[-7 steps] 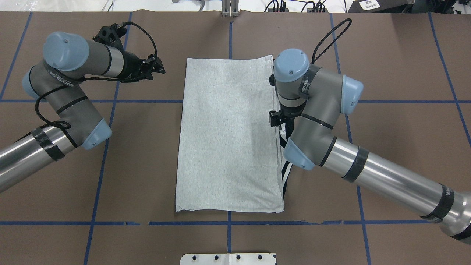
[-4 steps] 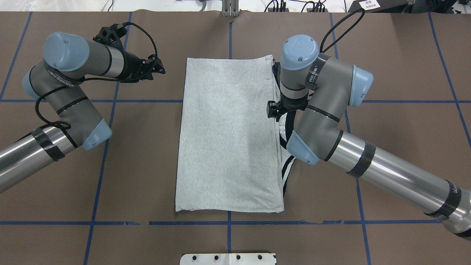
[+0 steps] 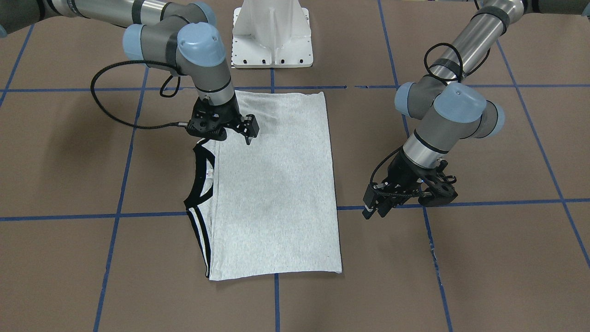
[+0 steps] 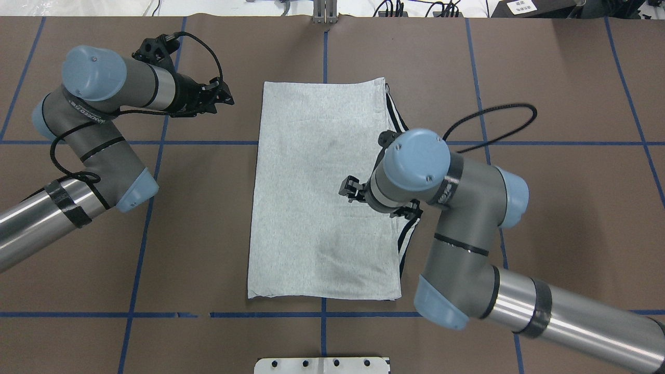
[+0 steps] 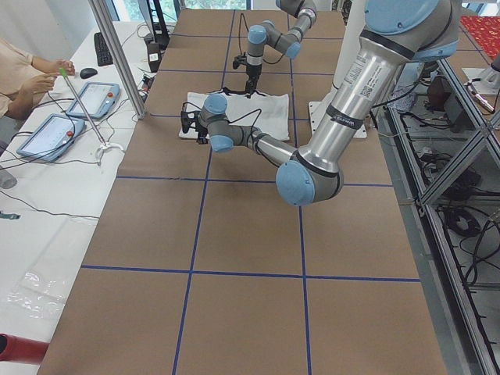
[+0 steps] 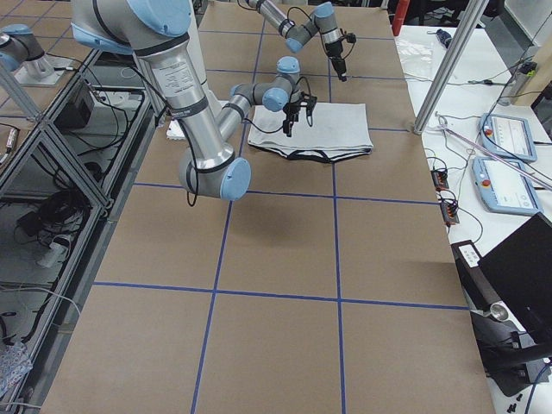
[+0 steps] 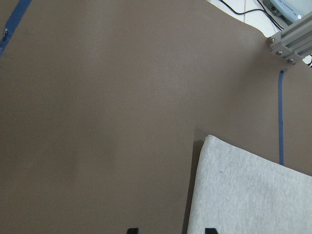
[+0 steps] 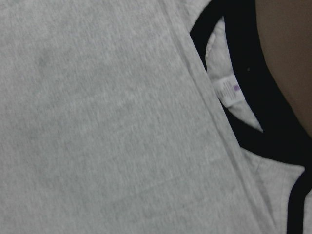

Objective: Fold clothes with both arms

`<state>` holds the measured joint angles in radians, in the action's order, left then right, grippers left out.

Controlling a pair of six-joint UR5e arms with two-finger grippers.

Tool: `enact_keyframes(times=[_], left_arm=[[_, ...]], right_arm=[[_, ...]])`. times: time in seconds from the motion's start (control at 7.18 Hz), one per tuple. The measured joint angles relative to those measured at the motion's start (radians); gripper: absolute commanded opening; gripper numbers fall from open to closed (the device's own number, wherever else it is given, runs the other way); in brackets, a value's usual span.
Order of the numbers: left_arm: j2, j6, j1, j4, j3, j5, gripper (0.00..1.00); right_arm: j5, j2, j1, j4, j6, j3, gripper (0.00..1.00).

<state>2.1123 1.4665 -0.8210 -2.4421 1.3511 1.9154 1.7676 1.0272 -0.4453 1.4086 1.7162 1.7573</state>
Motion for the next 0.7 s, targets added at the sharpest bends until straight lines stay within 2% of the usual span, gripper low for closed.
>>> enact_keyframes(times=[0.28,0.7], left_arm=[[0.000,0.000,-0.001,0.000,0.003,0.000,0.55],[-0.001,0.000,-0.003,0.000,0.009,-0.002,0.57]], right_arm=[[-0.141,0.053,0.121,-0.078,0.320,0.057,1.00],[-0.222,0.187,0.224,-0.090,0.460,0.171,1.00]])
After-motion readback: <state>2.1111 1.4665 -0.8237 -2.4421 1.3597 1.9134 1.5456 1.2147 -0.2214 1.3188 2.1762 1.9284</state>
